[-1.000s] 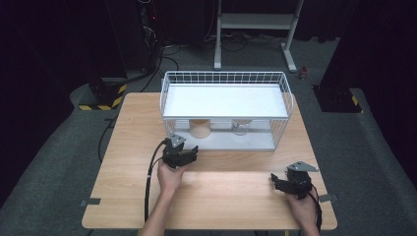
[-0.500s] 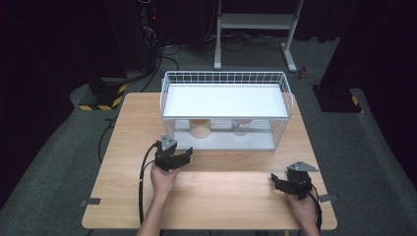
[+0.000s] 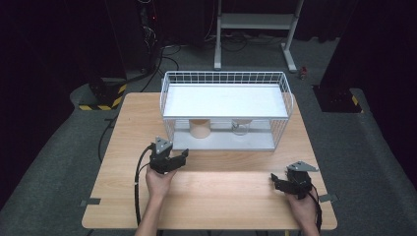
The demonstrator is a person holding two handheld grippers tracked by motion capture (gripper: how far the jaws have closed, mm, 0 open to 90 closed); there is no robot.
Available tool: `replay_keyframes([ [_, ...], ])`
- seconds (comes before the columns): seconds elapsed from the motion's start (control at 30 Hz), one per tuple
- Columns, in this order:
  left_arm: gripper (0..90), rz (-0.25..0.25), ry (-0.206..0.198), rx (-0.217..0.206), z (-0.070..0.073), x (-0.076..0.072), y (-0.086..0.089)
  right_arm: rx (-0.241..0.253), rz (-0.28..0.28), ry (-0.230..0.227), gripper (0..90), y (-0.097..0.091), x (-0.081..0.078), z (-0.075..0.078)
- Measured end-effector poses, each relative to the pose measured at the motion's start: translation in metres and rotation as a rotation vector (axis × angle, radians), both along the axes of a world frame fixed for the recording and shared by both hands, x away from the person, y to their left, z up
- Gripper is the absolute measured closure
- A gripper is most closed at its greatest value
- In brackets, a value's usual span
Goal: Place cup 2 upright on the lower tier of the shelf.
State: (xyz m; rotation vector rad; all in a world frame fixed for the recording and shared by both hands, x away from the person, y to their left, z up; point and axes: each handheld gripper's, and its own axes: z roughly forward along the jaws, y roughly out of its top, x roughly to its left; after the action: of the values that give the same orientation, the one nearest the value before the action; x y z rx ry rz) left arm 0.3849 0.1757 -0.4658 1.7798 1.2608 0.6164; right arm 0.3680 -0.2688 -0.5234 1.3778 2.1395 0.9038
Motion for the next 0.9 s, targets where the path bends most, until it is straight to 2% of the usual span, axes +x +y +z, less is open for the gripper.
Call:
replay_keyframes([
  [0.13,32.7,0.005,0.003,-0.017,0.000,-0.004,0.003,0.000,0.000,0.000,26.5,0.000,0.000,0.000],
  [0.33,32.7,0.010,-0.001,-0.017,0.002,-0.009,0.009,0.000,-0.001,0.000,26.5,0.000,0.000,0.000],
  [0.67,32.5,0.044,0.000,0.020,-0.003,-0.018,0.020,0.000,-0.001,0.000,26.5,0.000,0.000,0.000],
  [0.9,32.3,0.057,-0.003,0.017,-0.004,-0.025,0.025,0.000,-0.001,0.000,26.5,0.000,0.000,0.000],
])
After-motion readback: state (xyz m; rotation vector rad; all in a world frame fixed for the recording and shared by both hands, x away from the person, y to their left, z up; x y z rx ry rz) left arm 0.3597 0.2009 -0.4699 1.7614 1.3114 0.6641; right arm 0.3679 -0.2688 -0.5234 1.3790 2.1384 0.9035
